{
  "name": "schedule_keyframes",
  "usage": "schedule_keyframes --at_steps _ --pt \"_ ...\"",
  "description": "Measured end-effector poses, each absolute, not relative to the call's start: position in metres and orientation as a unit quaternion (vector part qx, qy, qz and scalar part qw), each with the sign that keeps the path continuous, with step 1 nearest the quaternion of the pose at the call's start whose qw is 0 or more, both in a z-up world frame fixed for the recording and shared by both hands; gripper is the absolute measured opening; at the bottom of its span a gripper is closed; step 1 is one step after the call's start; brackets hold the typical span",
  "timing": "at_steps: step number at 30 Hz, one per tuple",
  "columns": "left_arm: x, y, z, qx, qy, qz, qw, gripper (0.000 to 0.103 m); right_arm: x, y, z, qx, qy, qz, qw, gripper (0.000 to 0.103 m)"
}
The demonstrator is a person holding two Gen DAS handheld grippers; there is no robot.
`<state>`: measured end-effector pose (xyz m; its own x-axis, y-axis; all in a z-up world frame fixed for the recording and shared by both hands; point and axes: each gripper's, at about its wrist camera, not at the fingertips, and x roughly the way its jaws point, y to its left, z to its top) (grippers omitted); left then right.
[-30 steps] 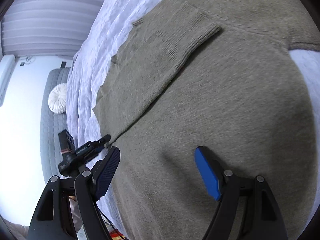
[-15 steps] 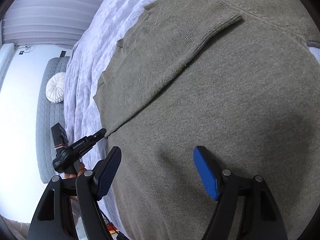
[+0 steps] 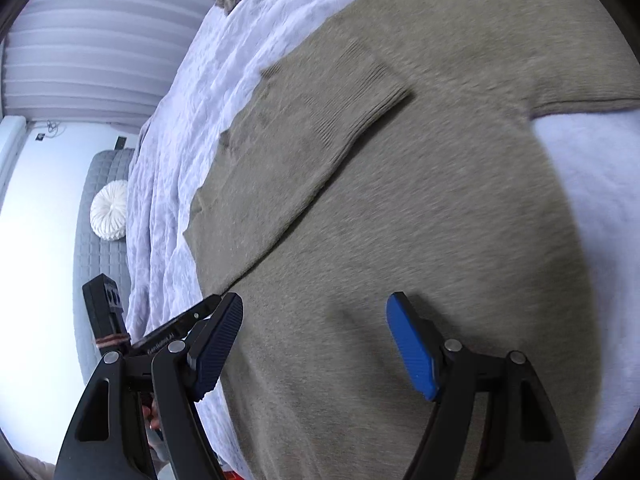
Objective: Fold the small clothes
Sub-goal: 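Grasp the other sleeve cuff with the right gripper and lift it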
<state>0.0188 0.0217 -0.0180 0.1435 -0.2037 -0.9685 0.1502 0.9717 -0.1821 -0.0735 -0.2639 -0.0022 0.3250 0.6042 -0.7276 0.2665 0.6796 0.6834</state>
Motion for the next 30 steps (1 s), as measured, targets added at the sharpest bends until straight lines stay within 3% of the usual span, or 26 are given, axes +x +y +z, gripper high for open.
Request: schedule_keyframes --at_steps 2,3,4,5,6,15,24,30 --pt "0.016 0.004 -0.020 -0.021 0.647 -0.128 0.751 0.012 -0.077 -0.279 -0.001 0.387 0.563 0.103 0.723 0.078" --pt "0.015 -0.004 -0.020 -0.015 0.647 -0.130 0.751 0.022 -0.079 -0.286 -0.001 0.390 0.560 0.096 0.724 0.078" --pt "0.014 -0.013 -0.020 -0.011 0.646 -0.132 0.752 0.065 -0.081 -0.294 -0.001 0.393 0.558 0.089 0.726 0.078" --pt "0.010 -0.017 -0.018 -0.006 0.642 -0.128 0.756 0.090 -0.083 -0.304 -0.001 0.397 0.554 0.079 0.727 0.078" --pt "0.009 -0.023 -0.014 0.000 0.633 -0.121 0.765 0.102 -0.085 -0.312 -0.001 0.400 0.551 0.073 0.729 0.078" --pt "0.014 -0.075 -0.013 0.059 0.632 -0.130 0.762 0.102 -0.103 -0.398 0.002 0.429 0.509 -0.013 0.746 0.078" --pt "0.023 -0.110 -0.019 0.045 0.650 -0.151 0.743 0.102 -0.144 -0.535 0.007 0.518 0.392 -0.184 0.737 0.078" --pt "0.034 -0.139 -0.011 0.013 0.642 -0.159 0.750 0.102 -0.139 -0.569 0.006 0.563 0.346 -0.198 0.724 0.077"
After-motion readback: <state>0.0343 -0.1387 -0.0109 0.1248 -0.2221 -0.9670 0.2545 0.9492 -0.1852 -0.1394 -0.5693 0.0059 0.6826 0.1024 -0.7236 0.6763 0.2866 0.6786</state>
